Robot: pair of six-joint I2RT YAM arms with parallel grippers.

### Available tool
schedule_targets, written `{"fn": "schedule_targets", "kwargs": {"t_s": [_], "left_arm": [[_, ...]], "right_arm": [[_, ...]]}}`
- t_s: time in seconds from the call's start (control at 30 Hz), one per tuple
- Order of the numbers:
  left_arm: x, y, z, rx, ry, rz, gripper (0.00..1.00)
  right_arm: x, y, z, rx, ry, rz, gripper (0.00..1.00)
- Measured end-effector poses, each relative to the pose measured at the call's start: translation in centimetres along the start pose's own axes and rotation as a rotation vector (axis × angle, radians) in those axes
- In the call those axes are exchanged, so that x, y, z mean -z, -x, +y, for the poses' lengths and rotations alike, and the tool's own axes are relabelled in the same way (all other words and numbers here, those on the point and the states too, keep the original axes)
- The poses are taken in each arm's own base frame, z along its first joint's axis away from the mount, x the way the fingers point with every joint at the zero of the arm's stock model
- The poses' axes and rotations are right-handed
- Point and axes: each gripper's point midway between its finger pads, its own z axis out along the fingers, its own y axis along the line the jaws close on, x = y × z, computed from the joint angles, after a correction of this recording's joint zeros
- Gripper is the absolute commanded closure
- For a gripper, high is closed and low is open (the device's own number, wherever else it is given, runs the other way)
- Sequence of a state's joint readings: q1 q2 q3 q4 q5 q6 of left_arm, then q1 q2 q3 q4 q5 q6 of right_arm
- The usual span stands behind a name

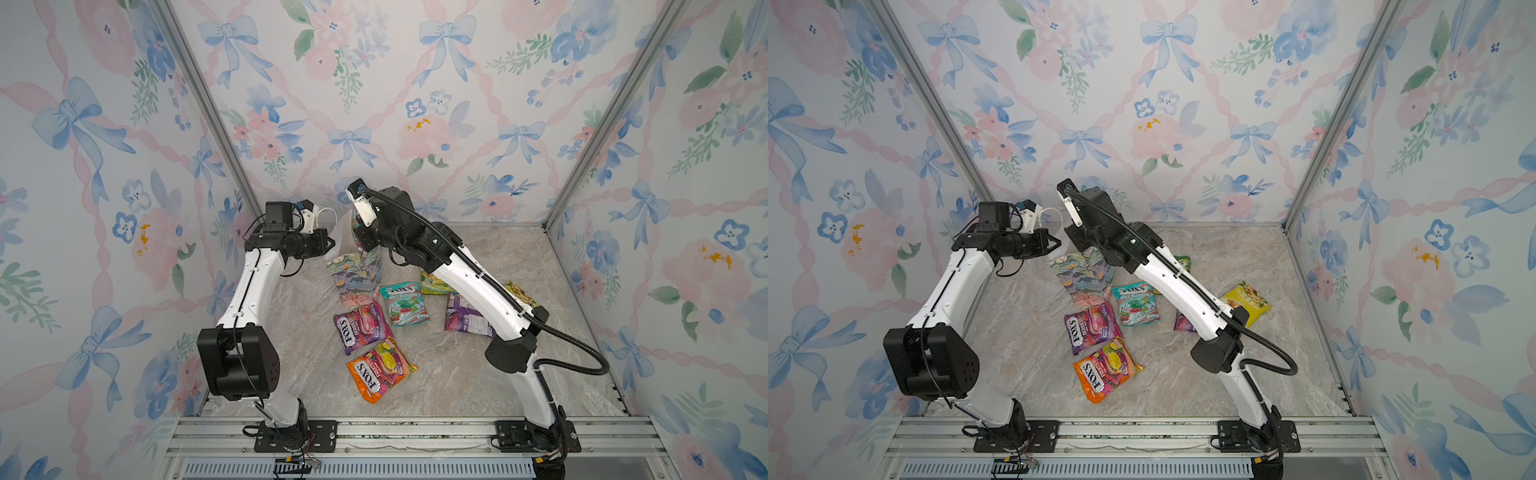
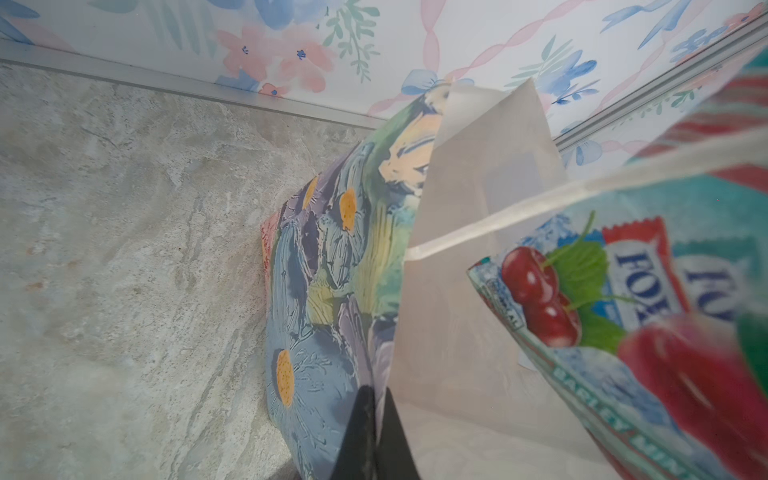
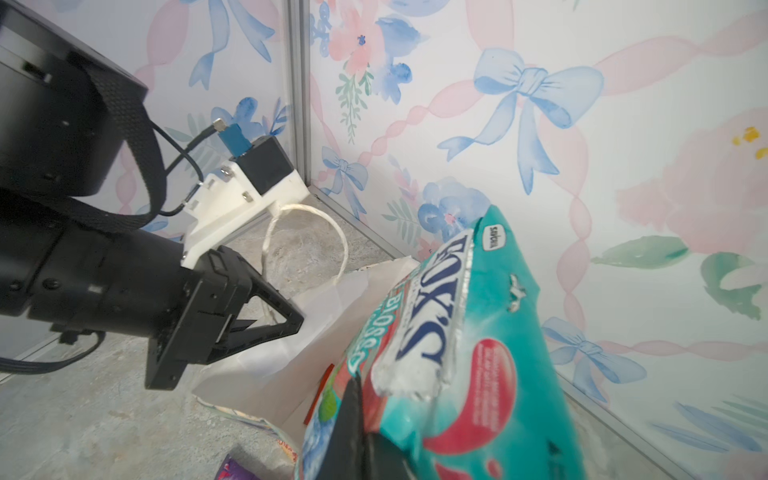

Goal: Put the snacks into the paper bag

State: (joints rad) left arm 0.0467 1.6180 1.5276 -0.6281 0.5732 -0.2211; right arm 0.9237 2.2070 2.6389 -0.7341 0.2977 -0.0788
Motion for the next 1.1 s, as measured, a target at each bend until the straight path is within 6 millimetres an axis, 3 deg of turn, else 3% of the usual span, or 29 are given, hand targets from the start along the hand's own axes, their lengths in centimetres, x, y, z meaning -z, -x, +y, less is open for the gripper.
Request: {"fn": "schedule_targets", "kwargs": {"t_s": [0.47, 0.83, 1.1], "left_arm": [[0.0, 0.0, 0.0, 0.000, 0.000, 0.000, 1.00], [0.0, 0.0, 0.0, 0.000, 0.000, 0.001, 1.00], [0.0, 0.0, 0.0, 0.000, 0.000, 0.001, 1.00]], "right_arm": [[-1.3, -0.8, -1.1, 0.066, -0.088, 0.014, 1.00], [-5.2, -2.7, -0.1, 0.073, -0.107, 0.017, 1.00], [-5.3, -1.9, -0.2, 0.052, -0.114, -0.015, 1.00]]}}
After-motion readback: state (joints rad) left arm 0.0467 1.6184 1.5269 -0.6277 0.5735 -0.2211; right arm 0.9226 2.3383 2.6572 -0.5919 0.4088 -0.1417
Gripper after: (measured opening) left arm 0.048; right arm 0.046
